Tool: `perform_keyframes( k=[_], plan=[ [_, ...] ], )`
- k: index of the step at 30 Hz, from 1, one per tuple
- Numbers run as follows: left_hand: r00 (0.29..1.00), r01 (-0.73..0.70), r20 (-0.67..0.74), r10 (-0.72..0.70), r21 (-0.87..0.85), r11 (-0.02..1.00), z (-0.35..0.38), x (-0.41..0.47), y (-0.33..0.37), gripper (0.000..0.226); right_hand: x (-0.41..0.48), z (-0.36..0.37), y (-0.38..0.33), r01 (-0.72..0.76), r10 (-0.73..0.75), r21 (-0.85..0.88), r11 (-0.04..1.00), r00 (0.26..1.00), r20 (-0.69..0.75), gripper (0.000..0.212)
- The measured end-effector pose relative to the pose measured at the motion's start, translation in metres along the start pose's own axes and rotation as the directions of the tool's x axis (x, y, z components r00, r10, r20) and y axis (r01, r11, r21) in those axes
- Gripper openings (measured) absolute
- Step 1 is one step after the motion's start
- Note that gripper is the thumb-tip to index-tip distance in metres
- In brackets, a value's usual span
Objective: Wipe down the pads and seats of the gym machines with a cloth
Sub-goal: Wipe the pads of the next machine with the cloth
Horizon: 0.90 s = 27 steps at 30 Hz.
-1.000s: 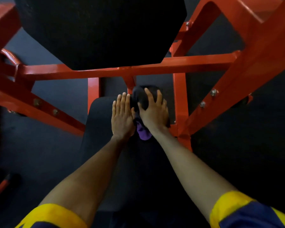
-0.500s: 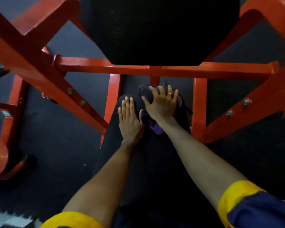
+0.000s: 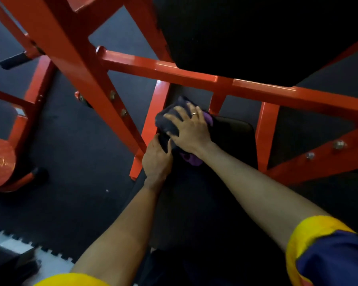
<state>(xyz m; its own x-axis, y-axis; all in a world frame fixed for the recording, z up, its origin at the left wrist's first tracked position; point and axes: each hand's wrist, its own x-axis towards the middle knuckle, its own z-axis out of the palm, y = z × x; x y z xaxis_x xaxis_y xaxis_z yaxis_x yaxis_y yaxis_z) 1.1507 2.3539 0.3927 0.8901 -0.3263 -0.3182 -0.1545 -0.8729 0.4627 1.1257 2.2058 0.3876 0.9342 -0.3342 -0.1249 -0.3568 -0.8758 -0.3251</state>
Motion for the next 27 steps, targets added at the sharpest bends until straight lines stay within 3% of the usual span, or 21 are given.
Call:
perform_keyframes(
  k=[3, 5, 7, 9, 10, 13, 15, 21, 23, 27],
  plan=[
    [0.999, 0.041, -0.009, -0.041, 0.024, 0.999, -0.009, -0.016, -0.014, 0.047, -0.006, -0.002, 0.028, 0.313, -0.311, -0.039, 0.949, 0.949, 0.05, 0.063],
    [0.995, 0.103, -0.016, -0.102, 0.049, 0.993, -0.012, -0.021, -0.021, 0.048, 0.006, -0.009, 0.045, 0.273, -0.267, -0.065, 0.96, 0.96, 0.082, 0.063],
    [0.993, 0.121, -0.021, -0.12, 0.065, 0.991, -0.012, -0.02, -0.021, 0.05, 0.019, -0.015, 0.042, 0.041, -0.039, -0.062, 0.997, 0.999, 0.032, 0.06],
    [0.991, 0.129, -0.047, -0.126, 0.068, 0.989, -0.012, -0.018, -0.02, 0.047, 0.024, -0.012, 0.014, -0.118, 0.117, -0.055, 0.992, 0.993, -0.013, 0.059],
    [0.991, 0.123, -0.065, -0.118, 0.068, 0.99, -0.011, -0.019, -0.02, 0.044, 0.023, -0.007, -0.001, -0.104, 0.103, -0.049, 0.993, 0.995, -0.011, 0.06],
    [0.989, 0.114, -0.1, -0.11, 0.04, 0.993, -0.01, -0.019, -0.02, 0.037, 0.017, -0.001, -0.016, 0.217, -0.21, -0.063, 0.974, 0.973, 0.096, 0.067],
    [0.989, 0.114, -0.099, -0.11, 0.028, 0.993, -0.009, -0.018, -0.023, 0.037, 0.027, -0.01, -0.005, 0.339, -0.325, -0.102, 0.935, 0.936, 0.134, 0.067],
    [0.994, 0.085, -0.064, -0.085, 0.011, 0.996, -0.012, -0.022, -0.03, 0.036, 0.055, -0.014, -0.019, 0.084, -0.051, -0.225, 0.971, 0.987, 0.15, 0.065],
    [0.989, 0.102, -0.113, -0.098, 0.026, 0.994, -0.016, -0.031, -0.036, 0.036, 0.036, -0.002, -0.047, 0.173, -0.133, -0.222, 0.96, 0.974, 0.181, 0.071],
    [0.981, 0.067, -0.188, -0.049, 0.091, 0.994, -0.019, -0.051, -0.057, 0.037, 0.019, -0.001, -0.057, 0.442, -0.39, -0.176, 0.88, 0.881, 0.268, 0.069]
  ],
)
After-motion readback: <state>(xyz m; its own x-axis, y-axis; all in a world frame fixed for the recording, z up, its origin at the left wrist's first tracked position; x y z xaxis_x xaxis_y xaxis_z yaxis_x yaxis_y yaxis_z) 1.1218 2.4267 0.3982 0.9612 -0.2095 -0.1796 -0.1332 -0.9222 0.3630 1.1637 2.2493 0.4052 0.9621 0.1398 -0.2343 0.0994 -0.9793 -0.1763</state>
